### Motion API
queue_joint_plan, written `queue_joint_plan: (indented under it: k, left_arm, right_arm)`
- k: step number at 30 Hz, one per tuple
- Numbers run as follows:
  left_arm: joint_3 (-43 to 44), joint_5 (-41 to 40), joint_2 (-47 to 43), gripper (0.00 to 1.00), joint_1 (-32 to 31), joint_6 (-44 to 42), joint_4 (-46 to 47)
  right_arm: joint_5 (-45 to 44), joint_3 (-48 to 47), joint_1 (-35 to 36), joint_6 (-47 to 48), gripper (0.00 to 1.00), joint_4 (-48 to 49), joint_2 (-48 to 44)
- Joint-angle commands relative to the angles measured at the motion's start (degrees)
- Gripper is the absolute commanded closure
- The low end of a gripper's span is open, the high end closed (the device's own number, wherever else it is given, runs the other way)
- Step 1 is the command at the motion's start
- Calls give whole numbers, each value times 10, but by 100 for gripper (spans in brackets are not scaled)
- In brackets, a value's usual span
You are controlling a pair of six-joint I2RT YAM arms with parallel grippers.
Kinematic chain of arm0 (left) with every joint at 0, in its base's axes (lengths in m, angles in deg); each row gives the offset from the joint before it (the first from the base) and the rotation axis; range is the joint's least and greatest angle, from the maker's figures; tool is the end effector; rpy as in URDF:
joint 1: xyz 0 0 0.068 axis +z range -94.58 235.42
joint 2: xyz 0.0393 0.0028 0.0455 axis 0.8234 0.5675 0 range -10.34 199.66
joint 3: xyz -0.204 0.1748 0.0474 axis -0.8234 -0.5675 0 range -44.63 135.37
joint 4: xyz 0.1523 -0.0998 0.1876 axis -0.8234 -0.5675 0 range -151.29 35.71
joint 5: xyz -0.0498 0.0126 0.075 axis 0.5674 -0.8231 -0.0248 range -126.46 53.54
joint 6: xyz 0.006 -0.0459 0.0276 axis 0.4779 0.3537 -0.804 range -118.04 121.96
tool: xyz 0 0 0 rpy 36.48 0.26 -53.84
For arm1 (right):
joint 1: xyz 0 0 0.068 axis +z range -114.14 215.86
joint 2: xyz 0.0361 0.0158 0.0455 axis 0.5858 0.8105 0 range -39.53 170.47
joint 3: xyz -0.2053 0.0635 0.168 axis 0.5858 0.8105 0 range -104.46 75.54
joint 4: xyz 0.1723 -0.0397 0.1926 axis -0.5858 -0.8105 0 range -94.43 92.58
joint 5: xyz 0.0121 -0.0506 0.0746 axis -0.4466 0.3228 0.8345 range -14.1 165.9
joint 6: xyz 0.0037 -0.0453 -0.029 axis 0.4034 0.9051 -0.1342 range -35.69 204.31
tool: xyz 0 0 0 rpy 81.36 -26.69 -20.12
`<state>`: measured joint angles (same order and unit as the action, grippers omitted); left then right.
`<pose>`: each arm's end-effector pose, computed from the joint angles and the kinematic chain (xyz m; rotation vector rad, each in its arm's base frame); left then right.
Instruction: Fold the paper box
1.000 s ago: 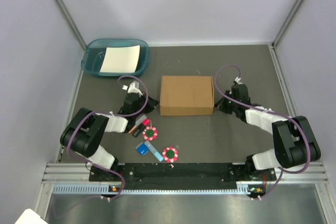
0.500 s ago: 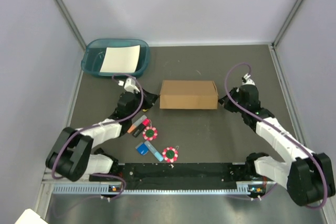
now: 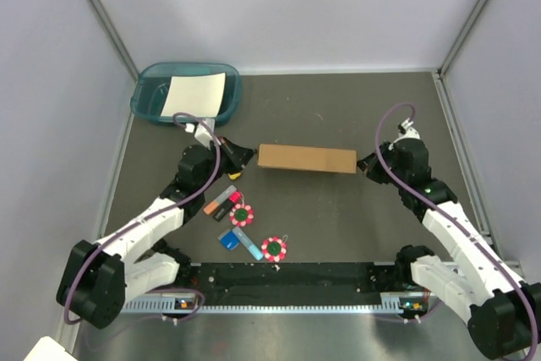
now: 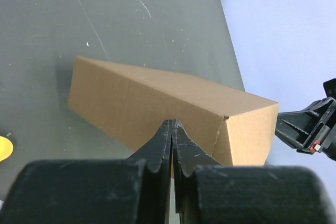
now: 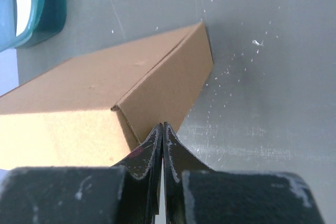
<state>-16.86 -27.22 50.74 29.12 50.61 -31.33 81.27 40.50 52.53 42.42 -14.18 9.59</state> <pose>0.2103 -0.1102 0.2406 -0.2395 1.8658 -1.0725 0.1844 0.0587 0.2556 0.4208 2.1471 0.6968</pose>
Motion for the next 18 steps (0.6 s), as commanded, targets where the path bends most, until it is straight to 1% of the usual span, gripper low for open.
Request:
queue_joint_plan:
  k: [1, 6, 9, 12, 16, 18]
  left_arm:
    - [54, 72, -9, 95, -16, 5, -43]
    - [81, 77, -4, 94, -16, 11, -83]
    - [92, 70, 5, 94, -16, 3, -97]
    - [89, 64, 21, 94, -15, -2, -87]
    - [66, 61, 43, 94, -15, -9, -64]
    - [49, 61, 46, 94, -15, -9, -28]
  right_arm:
    - [41, -68, 16, -27, 100, -9, -10]
    - [42, -117, 17, -41, 100, -71, 5]
    - [37, -137, 17, -37, 100, -81, 14]
    - [25, -132, 17, -32, 100, -80, 23]
    - [16, -98, 17, -23, 100, -72, 22]
    - [12, -75, 18, -16, 100, -59, 15]
